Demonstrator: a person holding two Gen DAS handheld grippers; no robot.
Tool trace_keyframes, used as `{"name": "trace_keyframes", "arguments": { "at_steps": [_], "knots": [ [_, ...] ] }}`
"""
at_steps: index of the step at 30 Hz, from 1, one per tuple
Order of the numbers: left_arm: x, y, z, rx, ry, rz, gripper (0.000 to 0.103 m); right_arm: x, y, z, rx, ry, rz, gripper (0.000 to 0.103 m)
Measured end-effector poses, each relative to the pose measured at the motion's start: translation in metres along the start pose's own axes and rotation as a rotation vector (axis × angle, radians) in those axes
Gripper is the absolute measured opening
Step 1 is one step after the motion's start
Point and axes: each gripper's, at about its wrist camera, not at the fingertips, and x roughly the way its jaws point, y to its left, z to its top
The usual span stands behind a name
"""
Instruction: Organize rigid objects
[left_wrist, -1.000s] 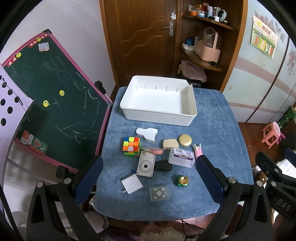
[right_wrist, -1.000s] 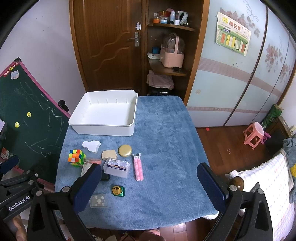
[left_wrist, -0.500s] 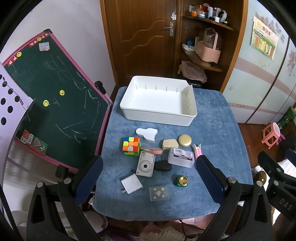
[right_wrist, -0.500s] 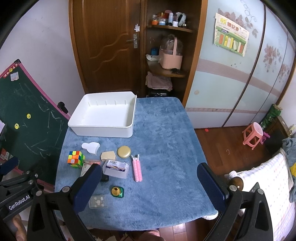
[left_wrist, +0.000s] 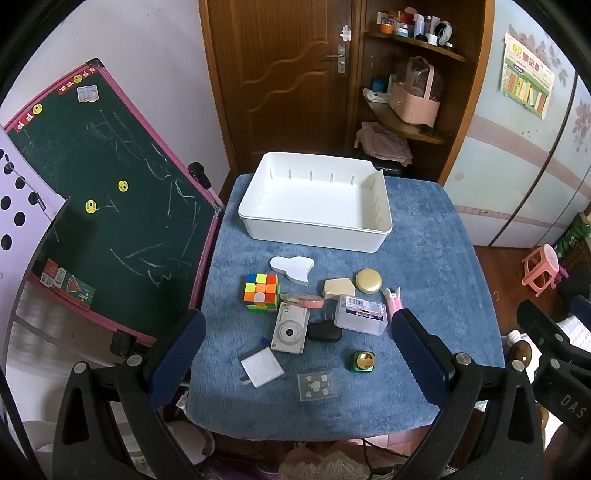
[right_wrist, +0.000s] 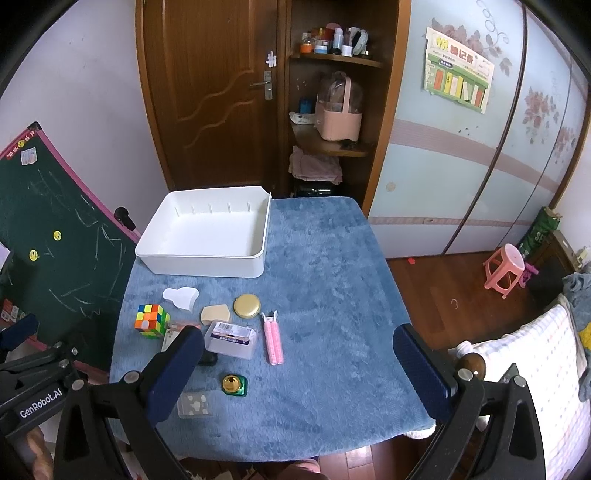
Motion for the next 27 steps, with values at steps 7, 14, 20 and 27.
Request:
{"name": "trace_keyframes", "arguments": {
  "at_steps": [7,14,20,27],
  "knots": [
    [0.000,0.000,0.000,0.000,-0.001,0.000,0.101,0.000,-0.001,0.001,0.007,-0.004,-0.007,0.103],
    [0.000,0.000,0.000,-0.001,-0.001,-0.001,0.101,-0.001,-0.001,0.002,0.005,-0.009,-0.008,0.103],
    [0.000,0.000,0.000,0.000,-0.003,-0.002,0.101,-0.002,0.000,0.002,0.007,-0.018,-0.013,0.103],
    [-0.004,-0.010,0.004,0.010,-0.005,-0.001,0.101,-0.003,0.003,0.002,0.006,-0.027,-0.016,0.103]
  ]
}}
